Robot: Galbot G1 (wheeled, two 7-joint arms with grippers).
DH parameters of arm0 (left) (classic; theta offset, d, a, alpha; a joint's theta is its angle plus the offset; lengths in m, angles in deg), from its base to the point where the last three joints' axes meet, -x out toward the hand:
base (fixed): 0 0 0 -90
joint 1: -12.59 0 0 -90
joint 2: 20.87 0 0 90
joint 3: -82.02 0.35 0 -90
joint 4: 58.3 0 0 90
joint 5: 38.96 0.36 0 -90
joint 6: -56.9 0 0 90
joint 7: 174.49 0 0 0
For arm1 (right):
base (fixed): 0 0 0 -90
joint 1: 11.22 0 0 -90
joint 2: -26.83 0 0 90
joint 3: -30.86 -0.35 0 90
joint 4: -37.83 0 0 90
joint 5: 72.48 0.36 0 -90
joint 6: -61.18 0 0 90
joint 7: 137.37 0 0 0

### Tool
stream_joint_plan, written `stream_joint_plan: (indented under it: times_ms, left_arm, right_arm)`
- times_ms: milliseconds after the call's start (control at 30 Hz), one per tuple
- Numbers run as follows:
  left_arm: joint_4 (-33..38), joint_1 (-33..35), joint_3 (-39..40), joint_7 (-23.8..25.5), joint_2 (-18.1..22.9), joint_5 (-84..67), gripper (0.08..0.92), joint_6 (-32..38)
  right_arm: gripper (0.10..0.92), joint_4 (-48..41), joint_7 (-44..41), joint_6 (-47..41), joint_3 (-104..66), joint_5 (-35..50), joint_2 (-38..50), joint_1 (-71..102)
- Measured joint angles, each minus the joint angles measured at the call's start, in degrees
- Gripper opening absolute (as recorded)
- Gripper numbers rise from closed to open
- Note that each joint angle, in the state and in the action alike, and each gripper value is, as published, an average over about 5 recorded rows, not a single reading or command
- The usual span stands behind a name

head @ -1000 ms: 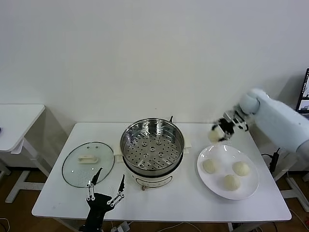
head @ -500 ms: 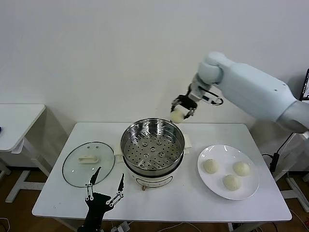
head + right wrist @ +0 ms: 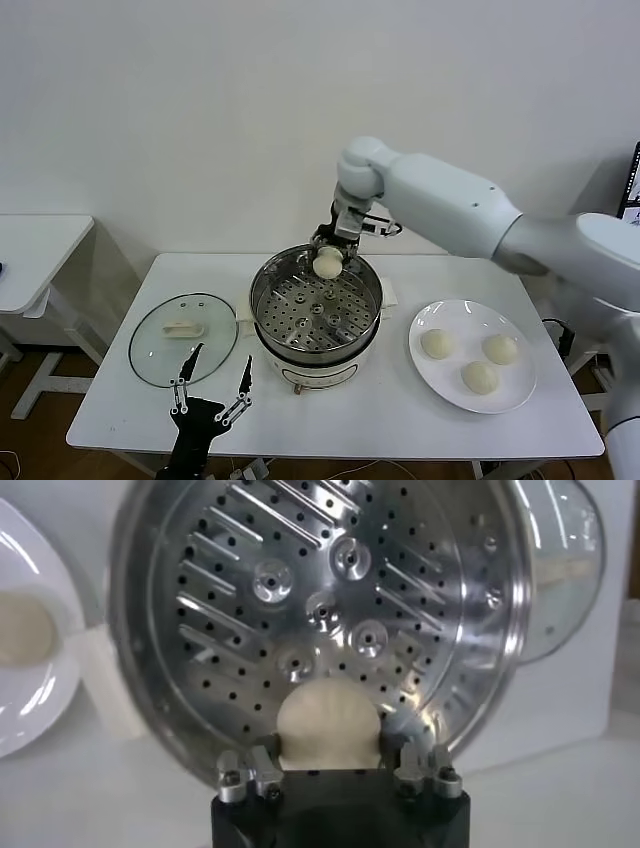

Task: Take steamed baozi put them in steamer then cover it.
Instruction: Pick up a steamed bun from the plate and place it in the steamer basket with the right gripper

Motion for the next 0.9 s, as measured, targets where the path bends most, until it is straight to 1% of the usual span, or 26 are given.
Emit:
stream_joint_plan:
  times_ms: [333,433,567,633,767,900]
  left_arm:
    - [0.54,0.22,-0.32,-0.49,0.13,-0.72,0.823,0.37]
    - [0.53,0.11,-0.42,-0.58,0.10,-0.97,0.823,0.58]
    - [0.73,-0.05,-0.40,-0.63,0.13,-1.36,0.823,0.66]
    - [0.87,-0.12,-0.37,-0.65,0.14,-1.48,0.823,0.61]
    - [0.96,-0.22,-0.37,-0.66,0.11,-1.55,0.823,0.43]
    - [0.98,-0.25,-0.48,-0.67,0.04,-1.55,0.823,0.27]
  right_arm:
    - [0.697,-5.33,0.72,1.20,-1.50,-5.72,-4.75,3.93]
    - [0.732,-6.73,1.08,1.48,-1.91,-7.19,-5.87,4.78]
    - [0.800,-7.96,1.60,1.78,-2.28,-8.45,-6.88,5.45]
    - [0.818,-8.23,1.72,1.85,-2.51,-8.74,-7.09,5.54]
    - [0.822,-7.98,1.36,1.47,-2.87,-8.31,-6.86,5.42]
    - [0.823,-5.70,-0.32,-1.01,-3.30,-5.01,-5.01,4.23]
